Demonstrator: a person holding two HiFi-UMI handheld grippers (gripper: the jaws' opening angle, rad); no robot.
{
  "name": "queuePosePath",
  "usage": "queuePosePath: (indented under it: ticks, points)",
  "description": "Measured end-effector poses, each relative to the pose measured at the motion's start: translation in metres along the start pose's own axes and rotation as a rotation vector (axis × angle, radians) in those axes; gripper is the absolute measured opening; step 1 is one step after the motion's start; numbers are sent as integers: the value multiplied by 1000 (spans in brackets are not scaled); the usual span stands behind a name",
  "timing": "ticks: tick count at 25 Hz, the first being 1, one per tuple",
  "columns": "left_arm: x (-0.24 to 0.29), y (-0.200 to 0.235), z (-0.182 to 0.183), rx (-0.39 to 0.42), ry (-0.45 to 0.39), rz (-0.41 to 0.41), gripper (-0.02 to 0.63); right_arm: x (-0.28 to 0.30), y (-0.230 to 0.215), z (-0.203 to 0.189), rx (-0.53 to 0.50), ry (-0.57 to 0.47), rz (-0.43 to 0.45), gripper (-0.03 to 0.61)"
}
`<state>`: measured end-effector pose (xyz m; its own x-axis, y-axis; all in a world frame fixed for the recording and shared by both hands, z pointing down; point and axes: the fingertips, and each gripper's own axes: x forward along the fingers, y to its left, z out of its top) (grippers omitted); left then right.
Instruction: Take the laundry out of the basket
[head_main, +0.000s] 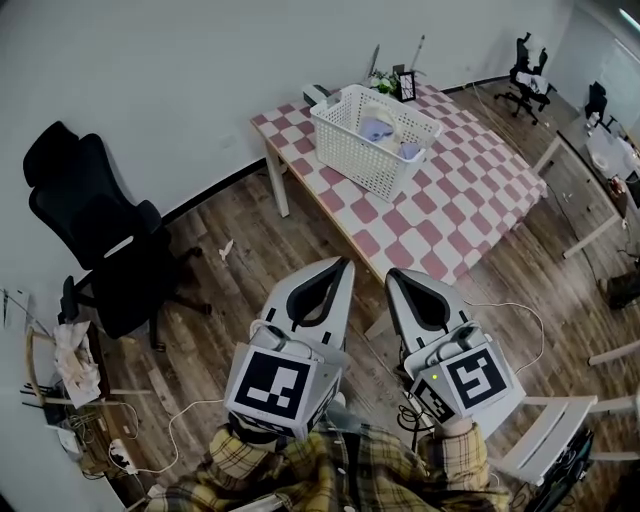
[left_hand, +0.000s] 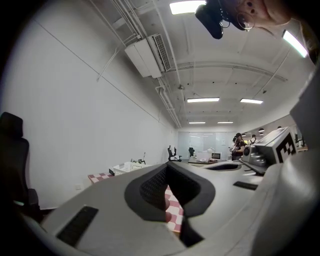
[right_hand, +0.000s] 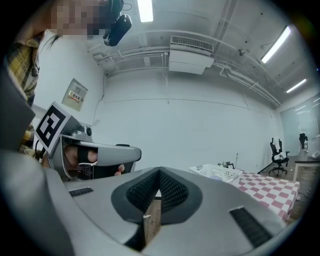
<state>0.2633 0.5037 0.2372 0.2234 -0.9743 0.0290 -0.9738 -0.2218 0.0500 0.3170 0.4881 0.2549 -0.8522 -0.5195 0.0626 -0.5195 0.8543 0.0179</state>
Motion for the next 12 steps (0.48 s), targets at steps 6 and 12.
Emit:
queuePosePath:
  ticks: [6, 12]
  points:
    - [25, 35, 10, -11, 10, 22, 29, 36, -15, 14, 2, -1, 4, -3]
    - [59, 73, 2, 8, -1, 4, 28, 82, -32, 5, 4, 1, -15, -3]
